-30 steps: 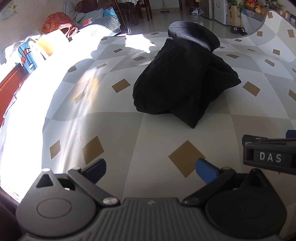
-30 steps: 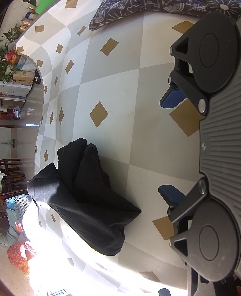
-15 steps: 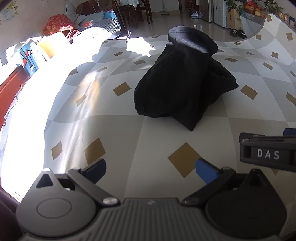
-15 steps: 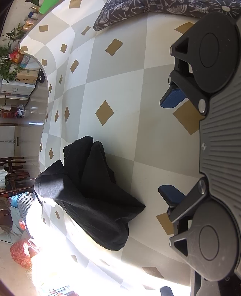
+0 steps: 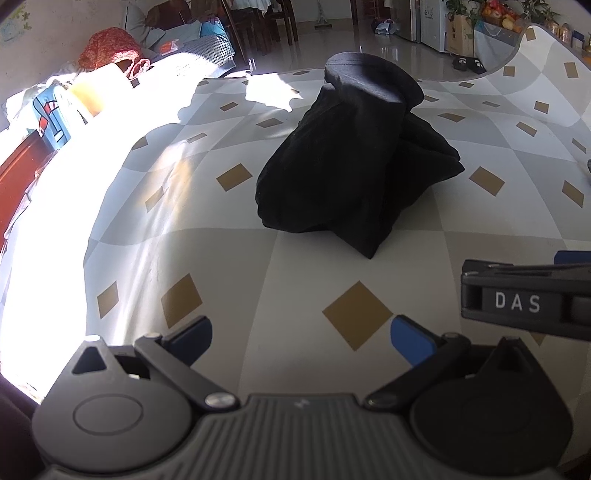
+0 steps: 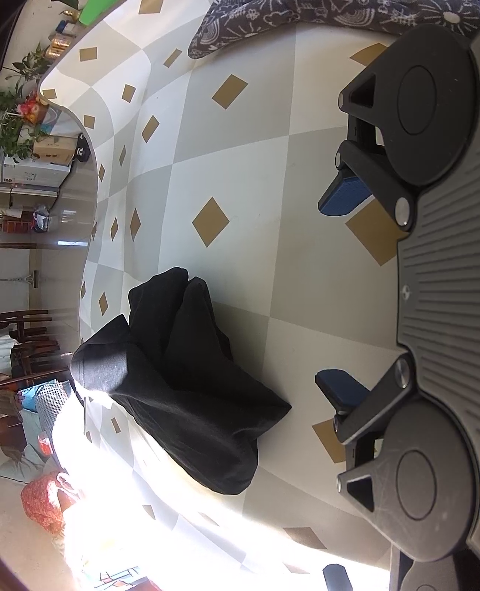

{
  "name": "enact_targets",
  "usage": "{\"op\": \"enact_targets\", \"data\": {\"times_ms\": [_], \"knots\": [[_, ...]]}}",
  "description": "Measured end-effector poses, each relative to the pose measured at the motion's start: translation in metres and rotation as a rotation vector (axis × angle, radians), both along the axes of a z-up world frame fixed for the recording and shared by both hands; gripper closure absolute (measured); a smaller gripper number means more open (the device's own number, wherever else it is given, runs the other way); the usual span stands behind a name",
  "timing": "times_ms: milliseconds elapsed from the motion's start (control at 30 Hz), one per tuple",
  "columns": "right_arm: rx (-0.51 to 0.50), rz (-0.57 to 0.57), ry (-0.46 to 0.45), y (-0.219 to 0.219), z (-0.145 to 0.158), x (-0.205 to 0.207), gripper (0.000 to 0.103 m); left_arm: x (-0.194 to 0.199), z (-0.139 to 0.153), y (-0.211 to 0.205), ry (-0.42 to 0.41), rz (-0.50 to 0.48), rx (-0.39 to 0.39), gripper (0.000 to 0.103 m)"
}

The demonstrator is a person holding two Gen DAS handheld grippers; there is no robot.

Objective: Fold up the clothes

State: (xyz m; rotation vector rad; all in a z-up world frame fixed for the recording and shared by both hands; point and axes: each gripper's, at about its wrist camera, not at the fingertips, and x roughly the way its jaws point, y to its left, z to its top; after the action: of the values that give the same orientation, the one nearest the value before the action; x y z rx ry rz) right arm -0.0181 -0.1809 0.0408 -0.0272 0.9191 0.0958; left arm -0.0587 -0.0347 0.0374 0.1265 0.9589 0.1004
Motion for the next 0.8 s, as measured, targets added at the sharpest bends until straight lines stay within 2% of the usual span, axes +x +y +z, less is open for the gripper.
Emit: {"op": "enact_targets", "data": {"times_ms": [367, 533, 800], "knots": [[0.026, 0.001, 0.001, -0.006, 0.009, 0.015, 0.013, 0.021, 0.009, 0.011, 0.01, 0.051, -0.042, 0.0], [0.047, 0.015, 0.023, -0.008, 0.013, 0.025, 0.013, 0.032, 0.013, 0.012, 0.027, 0.044, -0.053, 0.0], [0.05, 0.026, 0.057, -0.012, 0.015, 0.043, 0.013, 0.052, 0.022, 0.005, 0.04, -0.028, -0.006, 0.0]]}}
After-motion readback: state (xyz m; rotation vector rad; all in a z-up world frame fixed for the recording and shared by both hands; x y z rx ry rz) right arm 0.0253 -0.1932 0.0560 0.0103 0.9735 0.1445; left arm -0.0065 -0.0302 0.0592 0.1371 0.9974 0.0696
